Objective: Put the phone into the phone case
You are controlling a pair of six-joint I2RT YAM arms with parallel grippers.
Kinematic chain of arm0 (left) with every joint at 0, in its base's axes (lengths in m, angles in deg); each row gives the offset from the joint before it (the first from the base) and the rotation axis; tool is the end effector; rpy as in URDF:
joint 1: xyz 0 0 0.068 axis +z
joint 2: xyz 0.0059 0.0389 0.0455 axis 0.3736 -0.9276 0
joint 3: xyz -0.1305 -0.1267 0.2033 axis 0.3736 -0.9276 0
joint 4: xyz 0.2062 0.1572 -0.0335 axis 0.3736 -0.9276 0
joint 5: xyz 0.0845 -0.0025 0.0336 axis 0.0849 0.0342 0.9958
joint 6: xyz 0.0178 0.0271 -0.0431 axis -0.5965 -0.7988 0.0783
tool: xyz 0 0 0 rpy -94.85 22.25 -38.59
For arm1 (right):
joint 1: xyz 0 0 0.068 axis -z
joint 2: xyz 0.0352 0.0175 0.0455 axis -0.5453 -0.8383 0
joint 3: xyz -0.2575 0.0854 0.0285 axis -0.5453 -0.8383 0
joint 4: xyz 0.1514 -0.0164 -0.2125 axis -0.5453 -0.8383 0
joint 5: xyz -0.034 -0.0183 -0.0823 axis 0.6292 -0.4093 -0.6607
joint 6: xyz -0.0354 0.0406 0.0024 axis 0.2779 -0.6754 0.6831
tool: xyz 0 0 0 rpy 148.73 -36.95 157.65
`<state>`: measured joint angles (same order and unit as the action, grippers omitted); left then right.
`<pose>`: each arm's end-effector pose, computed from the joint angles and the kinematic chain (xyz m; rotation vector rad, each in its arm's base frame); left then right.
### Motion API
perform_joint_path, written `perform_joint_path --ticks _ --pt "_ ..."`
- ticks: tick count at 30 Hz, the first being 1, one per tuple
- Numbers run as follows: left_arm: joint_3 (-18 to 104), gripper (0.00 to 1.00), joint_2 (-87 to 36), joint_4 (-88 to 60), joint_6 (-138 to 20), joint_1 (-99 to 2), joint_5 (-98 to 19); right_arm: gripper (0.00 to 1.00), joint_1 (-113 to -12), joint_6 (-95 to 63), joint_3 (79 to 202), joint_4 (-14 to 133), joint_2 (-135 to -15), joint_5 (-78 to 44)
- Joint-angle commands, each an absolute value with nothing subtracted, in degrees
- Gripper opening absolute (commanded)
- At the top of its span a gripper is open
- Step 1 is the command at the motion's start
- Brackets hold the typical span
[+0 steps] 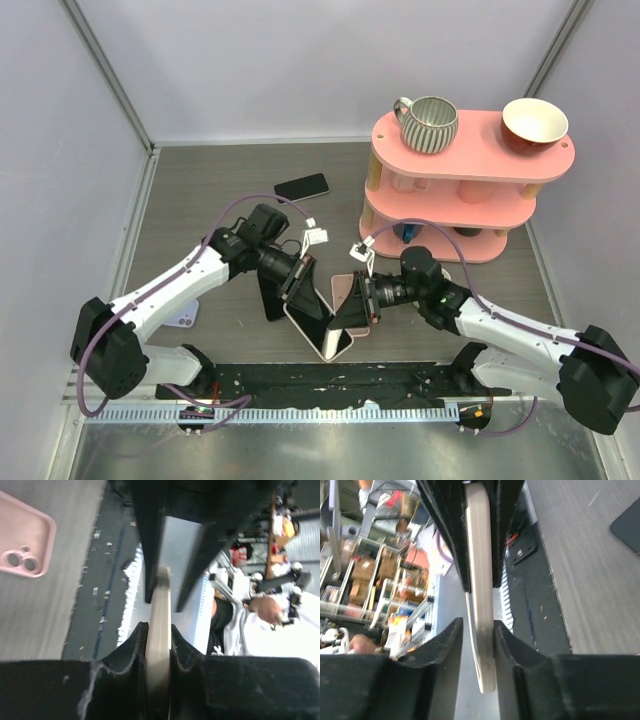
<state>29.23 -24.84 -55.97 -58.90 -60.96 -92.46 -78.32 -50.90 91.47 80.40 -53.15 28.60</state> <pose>0.1780 -0.1844 0.2781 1.0507 2.3870 -1.7017 0.1324 0.1741 0.2372 -0.8599 1.9606 1.8154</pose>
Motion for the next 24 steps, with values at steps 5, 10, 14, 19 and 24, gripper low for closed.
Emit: perform_joint_path --ticks 5,10,14,19,24 --pt "18.34 0.00 -17.07 -32.08 -34.94 -36.85 -92.98 0.59 -76.99 -55.44 97.66 72.34 -41.44 14.64" --pt "14.37 0.00 -15.56 -18.69 -18.92 -25.56 -85.46 0.66 -76.64 -56.05 101.44 65.54 -34.94 4.34" --pt "11.13 0.00 -13.28 -19.31 -9.00 -23.70 -64.12 0.67 -76.64 -57.11 103.11 63.52 -31.68 0.29" --pt "4.36 0.00 -7.31 -17.37 0.68 -23.17 -36.74 0.67 -76.72 -57.02 103.99 61.06 -29.48 -2.87" --pt "-1.18 0.00 0.51 -15.10 4.39 -23.26 -15.59 0.67 -76.64 -56.84 104.70 58.79 -28.86 -3.40"
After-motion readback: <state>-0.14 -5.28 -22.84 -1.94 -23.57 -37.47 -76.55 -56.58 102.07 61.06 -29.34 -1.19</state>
